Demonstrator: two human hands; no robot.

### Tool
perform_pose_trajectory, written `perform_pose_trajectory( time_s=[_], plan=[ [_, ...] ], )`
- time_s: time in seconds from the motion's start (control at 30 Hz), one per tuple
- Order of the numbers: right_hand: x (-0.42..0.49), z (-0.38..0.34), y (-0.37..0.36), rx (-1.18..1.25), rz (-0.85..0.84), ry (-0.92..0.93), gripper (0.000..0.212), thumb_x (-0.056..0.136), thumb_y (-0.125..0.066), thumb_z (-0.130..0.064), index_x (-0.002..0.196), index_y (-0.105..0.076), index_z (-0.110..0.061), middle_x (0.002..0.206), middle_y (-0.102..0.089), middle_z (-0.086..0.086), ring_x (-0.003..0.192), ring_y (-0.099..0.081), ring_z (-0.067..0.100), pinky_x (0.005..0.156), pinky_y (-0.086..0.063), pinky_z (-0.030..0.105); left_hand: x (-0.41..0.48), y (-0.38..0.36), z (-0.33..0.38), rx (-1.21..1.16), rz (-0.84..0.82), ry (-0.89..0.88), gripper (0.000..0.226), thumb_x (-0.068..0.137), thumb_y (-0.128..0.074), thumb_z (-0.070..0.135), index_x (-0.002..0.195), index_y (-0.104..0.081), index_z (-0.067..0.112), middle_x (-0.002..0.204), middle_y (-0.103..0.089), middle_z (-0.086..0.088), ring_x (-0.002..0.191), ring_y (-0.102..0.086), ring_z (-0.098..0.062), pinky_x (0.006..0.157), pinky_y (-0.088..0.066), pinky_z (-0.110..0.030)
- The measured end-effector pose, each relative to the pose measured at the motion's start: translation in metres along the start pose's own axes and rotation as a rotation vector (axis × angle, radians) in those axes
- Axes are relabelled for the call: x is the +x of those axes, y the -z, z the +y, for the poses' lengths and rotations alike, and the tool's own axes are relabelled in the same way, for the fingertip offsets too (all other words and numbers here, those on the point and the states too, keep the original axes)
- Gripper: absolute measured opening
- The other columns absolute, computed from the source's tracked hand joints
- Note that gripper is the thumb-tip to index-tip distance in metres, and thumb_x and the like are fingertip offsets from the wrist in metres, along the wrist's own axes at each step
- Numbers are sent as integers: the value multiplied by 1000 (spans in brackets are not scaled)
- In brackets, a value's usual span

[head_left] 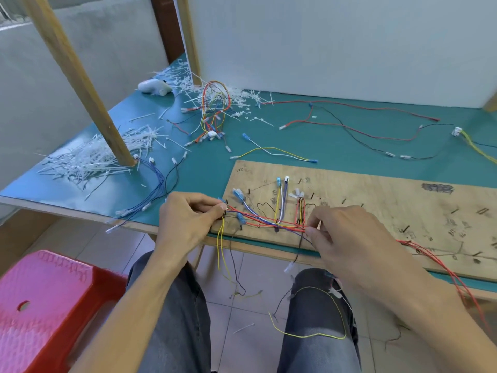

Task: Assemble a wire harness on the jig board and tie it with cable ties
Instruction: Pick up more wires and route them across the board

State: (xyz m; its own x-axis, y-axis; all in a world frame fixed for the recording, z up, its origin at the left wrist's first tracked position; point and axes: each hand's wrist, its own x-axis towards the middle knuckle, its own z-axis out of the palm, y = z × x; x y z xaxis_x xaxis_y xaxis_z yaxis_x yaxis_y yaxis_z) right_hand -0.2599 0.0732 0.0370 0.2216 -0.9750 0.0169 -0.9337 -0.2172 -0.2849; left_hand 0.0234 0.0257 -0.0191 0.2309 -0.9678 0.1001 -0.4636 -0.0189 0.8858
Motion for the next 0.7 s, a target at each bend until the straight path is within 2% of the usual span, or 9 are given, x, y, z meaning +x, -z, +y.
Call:
perform_pose_trajectory(
  time_s=[0.03,0.1,0.2,0.23,0.3,0.4,0.53,0.63,0.7],
  plan=[
    [-3,6,2,61,-1,-6,15,104,-54,-36,92,-59,-29,65,-60,-9,74,-59,15,74,-51,37,0,1,-1,-4,-5,-8,16,79,-89,30,78,-81,44,67,-75,13,61,-65,4,58,-42,-7],
    [-9,17,8,213,4,-19,17,104,-58,-32,87,-61,-30,55,-59,-10,63,-56,7,63,-42,18,2,1,-2,-10,-14,-16,17,79,-89,30,78,-81,45,68,-75,12,61,-64,3,58,-41,-7],
    [-20,36,14,350,68,-49,21,100,-66,-39,80,-64,-31,58,-55,0,62,-52,13,61,-43,22,3,2,-4,-40,-27,-11,12,78,-89,32,79,-82,41,70,-77,10,67,-69,-3,66,-47,-19],
    [-24,41,16,366,91,-74,23,97,-69,-44,79,-65,-31,59,-55,1,62,-52,15,65,-47,30,3,2,-4,-50,-28,-4,10,77,-89,32,80,-83,40,71,-77,8,70,-71,-7,69,-49,-25],
    [-31,49,16,368,165,-130,30,89,-73,-55,74,-68,-30,61,-58,-5,62,-54,13,63,-47,36,2,1,-4,-63,-21,2,10,77,-90,32,80,-83,38,72,-78,6,74,-74,-14,74,-53,-32],
    [-38,48,9,269,256,-191,35,84,-72,-64,69,-67,-32,58,-59,-9,59,-54,11,53,-39,31,-1,0,-3,-42,9,-7,11,78,-90,32,79,-82,40,71,-77,8,70,-71,-12,71,-51,-30],
    [-48,46,0,161,296,-242,40,85,-65,-71,70,-67,-34,56,-58,-13,61,-55,7,51,-38,30,-6,-1,0,-5,14,-19,14,83,-86,29,79,-81,42,69,-75,10,64,-64,-7,66,-49,-27],
    [-57,56,2,213,339,-294,36,83,-68,-69,69,-67,-36,57,-59,-13,63,-56,4,54,-43,31,-7,0,4,7,14,6,16,84,-85,26,79,-81,41,71,-76,10,67,-65,-7,68,-50,-27],
    [-63,62,5,261,336,-329,31,81,-73,-66,70,-69,-37,66,-64,-18,65,-58,4,59,-51,36,-8,1,7,0,9,28,18,84,-85,25,79,-81,42,73,-76,10,70,-66,-9,71,-51,-28]
  ],
)
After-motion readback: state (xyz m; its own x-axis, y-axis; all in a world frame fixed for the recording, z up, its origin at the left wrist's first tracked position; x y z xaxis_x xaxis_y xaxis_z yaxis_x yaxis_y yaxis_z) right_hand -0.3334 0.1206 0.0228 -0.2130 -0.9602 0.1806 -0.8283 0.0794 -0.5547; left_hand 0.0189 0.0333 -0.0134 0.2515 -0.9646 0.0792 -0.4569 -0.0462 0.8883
